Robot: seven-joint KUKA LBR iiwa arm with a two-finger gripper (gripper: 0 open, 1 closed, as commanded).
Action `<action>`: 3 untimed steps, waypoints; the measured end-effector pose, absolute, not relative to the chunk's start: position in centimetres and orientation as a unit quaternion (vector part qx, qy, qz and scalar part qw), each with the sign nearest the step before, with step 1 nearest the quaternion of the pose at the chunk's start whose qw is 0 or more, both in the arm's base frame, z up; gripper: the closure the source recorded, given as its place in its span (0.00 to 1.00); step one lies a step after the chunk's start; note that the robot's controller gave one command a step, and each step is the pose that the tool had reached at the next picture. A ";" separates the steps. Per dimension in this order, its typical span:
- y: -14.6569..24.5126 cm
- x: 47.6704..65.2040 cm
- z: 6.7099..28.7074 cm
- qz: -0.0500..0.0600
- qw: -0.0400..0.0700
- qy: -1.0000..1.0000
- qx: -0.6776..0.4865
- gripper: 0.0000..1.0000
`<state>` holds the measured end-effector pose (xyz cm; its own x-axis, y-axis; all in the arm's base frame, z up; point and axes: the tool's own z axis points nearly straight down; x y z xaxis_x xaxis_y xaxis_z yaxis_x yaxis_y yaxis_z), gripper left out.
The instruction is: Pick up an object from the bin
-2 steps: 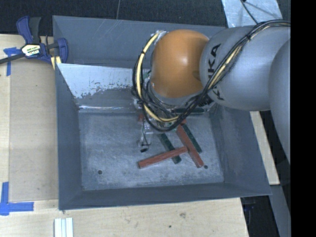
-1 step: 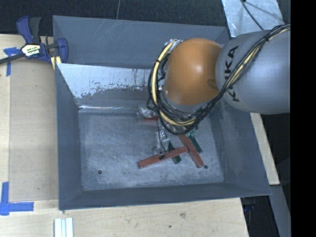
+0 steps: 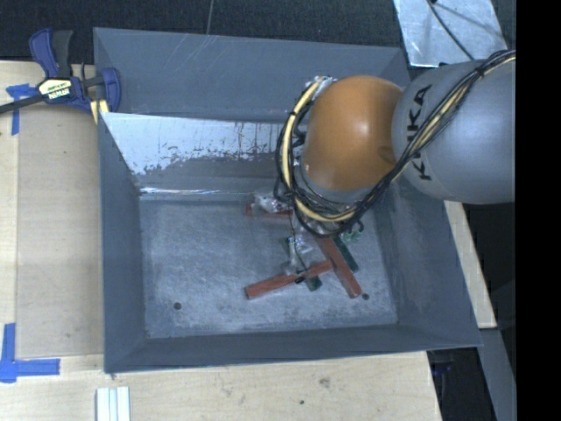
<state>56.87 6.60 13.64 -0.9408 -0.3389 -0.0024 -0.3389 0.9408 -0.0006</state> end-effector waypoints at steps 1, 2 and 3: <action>4.7 54.5 7.0 0.001 -0.003 0.971 -0.240 0.00; 4.7 53.9 7.2 0.000 0.001 0.981 -0.196 1.00; 4.7 53.9 7.2 0.000 0.001 0.981 -0.196 1.00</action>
Offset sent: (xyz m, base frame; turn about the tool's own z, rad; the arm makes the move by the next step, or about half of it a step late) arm -0.0314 -0.0181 -0.0664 -0.0503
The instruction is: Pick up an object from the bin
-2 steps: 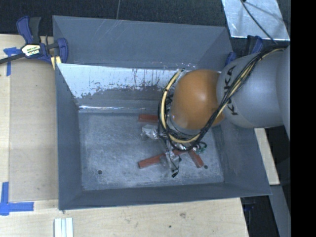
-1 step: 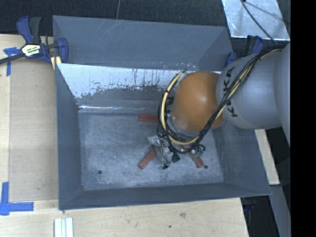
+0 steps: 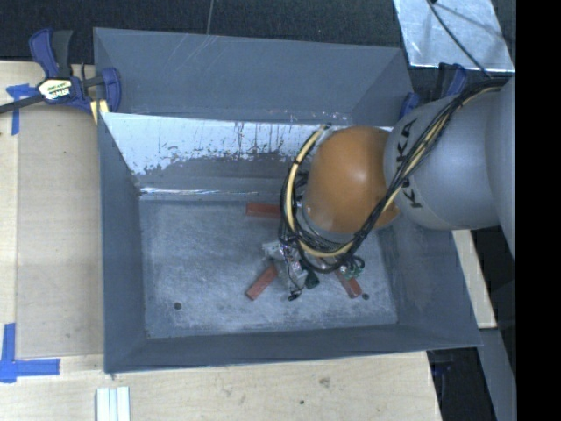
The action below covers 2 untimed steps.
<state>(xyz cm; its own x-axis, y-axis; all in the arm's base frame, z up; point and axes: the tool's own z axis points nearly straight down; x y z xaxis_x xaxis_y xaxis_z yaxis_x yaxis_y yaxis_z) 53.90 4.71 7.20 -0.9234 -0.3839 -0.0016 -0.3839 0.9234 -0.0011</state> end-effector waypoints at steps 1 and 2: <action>4.7 53.9 10.9 0.000 0.001 0.981 -0.195 1.00; 4.7 54.0 12.1 0.000 0.002 0.981 -0.195 1.00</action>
Offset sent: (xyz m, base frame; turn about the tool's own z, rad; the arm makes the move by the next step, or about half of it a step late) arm 0.0000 0.0000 0.0470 0.0000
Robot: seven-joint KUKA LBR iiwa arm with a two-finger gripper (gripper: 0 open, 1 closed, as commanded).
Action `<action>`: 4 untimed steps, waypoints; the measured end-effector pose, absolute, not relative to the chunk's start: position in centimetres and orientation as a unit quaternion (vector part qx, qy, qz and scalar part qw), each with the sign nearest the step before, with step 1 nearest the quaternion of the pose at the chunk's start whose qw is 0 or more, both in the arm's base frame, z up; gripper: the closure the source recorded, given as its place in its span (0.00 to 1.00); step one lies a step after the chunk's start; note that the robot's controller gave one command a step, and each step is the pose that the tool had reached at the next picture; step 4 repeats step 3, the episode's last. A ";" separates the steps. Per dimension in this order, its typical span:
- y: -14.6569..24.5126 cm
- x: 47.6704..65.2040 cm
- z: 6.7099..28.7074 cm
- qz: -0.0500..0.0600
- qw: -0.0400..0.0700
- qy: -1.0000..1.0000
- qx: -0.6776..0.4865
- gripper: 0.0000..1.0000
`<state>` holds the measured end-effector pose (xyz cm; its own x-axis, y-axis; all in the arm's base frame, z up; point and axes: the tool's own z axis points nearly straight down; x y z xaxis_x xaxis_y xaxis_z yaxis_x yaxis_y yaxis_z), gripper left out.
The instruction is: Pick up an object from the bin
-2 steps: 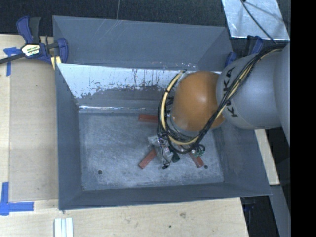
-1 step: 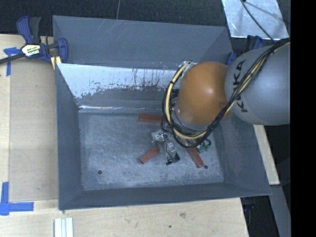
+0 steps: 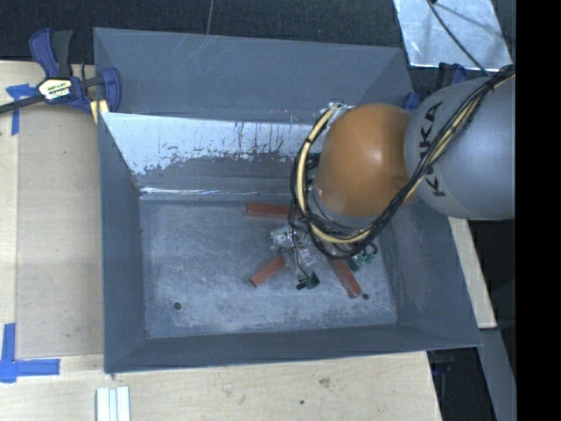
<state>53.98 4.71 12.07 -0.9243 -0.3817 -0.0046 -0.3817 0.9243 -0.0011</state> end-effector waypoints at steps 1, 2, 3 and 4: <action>4.7 54.0 12.2 0.000 0.003 0.981 -0.194 1.00; 4.7 53.9 13.1 0.000 0.000 0.981 -0.194 1.00; 4.7 53.9 14.3 0.000 -0.001 0.981 -0.194 1.00; 4.7 53.9 14.3 0.000 -0.001 0.981 -0.194 1.00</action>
Offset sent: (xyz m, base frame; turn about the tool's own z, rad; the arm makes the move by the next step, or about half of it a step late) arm 0.0001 0.0001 0.0290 0.0000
